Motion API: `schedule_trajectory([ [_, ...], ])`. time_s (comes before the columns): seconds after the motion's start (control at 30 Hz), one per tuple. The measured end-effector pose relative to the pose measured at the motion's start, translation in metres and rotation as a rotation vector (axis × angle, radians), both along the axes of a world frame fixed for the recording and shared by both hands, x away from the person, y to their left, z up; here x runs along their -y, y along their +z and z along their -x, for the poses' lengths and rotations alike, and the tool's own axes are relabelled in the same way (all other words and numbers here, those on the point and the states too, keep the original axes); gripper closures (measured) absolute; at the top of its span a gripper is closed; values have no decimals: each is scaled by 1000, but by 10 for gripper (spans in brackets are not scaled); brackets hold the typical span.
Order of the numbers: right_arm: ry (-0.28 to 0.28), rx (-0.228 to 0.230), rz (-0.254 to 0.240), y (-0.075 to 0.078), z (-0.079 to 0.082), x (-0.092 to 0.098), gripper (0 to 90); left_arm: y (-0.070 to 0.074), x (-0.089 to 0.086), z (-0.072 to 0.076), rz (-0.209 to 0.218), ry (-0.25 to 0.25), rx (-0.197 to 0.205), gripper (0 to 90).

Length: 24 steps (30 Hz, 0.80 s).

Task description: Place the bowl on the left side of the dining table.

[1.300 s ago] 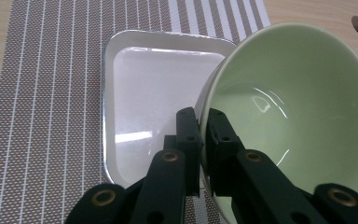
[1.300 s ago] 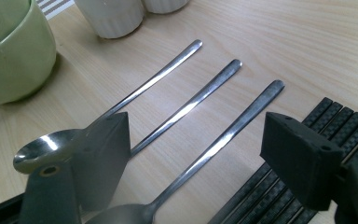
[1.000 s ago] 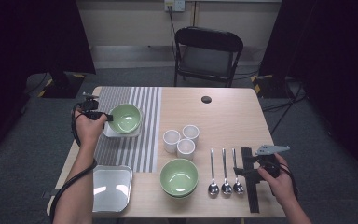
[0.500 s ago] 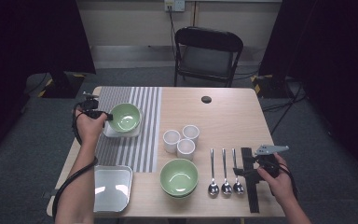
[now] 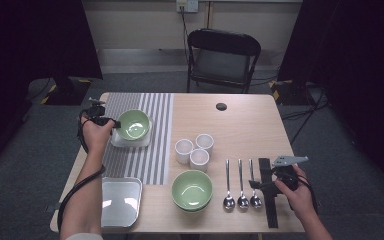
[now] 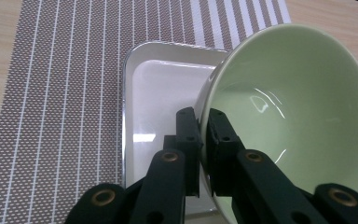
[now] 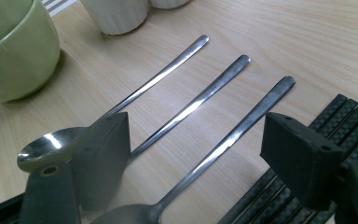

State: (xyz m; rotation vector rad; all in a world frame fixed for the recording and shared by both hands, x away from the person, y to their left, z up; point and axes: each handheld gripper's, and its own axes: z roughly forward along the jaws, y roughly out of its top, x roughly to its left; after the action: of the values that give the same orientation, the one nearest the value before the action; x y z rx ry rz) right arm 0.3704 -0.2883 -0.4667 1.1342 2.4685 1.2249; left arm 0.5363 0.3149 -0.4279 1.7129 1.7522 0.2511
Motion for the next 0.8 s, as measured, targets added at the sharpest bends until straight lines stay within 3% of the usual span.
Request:
schedule_trajectory([
  [0.03,2,1,-1,0,0,0,231,-1,0,-1,-3,17,2,854],
  [0.8,7,15,-1,2,1,-1,232,-4,1,-12,16,39,-10,851],
])
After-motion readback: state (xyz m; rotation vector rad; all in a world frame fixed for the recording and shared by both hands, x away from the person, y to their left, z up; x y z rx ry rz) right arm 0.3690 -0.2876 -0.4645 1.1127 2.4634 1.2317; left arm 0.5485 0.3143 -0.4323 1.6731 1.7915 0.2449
